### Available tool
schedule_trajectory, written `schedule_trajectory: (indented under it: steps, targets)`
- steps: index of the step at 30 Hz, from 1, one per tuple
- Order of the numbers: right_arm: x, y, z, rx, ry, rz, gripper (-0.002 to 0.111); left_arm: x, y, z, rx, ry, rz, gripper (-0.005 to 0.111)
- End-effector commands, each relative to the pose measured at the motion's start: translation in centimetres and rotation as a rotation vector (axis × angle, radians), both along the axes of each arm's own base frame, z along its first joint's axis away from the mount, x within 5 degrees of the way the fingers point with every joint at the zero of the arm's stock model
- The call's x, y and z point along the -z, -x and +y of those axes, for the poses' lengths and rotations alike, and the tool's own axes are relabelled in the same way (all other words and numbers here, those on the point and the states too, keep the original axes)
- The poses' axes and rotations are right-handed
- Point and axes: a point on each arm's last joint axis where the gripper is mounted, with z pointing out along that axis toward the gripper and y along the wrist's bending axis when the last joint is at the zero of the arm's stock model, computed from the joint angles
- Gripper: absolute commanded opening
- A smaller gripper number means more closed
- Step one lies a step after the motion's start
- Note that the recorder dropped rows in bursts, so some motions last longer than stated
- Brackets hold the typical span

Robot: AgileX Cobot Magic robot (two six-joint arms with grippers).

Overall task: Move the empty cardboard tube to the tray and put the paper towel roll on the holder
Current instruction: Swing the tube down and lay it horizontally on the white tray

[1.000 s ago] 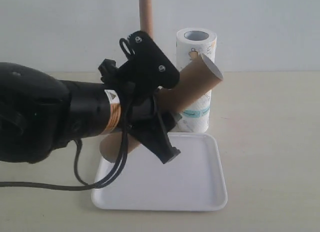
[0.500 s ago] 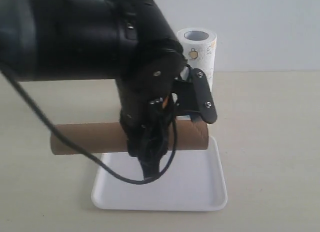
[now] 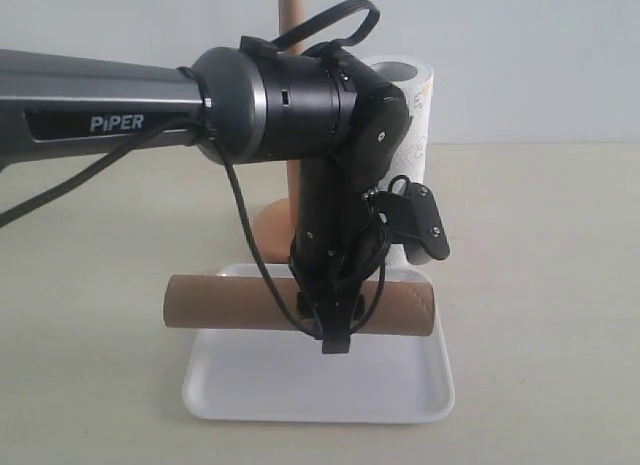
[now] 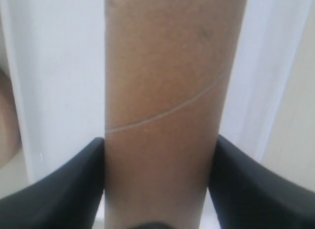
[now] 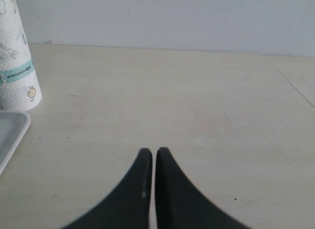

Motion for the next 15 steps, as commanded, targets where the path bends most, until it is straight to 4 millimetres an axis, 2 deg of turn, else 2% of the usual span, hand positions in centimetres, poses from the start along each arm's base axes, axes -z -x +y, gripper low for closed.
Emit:
schedule_trajectory:
  steps: [1, 8, 12, 15]
  targets:
    - [-0.1, 0.0, 0.0, 0.003, -0.003, -0.015, 0.003, 0.5, -0.3, -0.1, 0.011, 0.005, 0.017, 0.004]
    - [-0.1, 0.0, 0.0, 0.003, -0.003, -0.015, 0.003, 2.4, -0.7, -0.6, -0.031, 0.016, 0.016, 0.004]
    - [-0.1, 0.0, 0.0, 0.003, -0.003, -0.015, 0.003, 2.7, -0.8, -0.6, -0.032, 0.016, 0.014, 0.004]
    - [-0.1, 0.0, 0.0, 0.003, -0.003, -0.015, 0.003, 2.7, -0.8, -0.8, -0.046, 0.031, 0.004, 0.014]
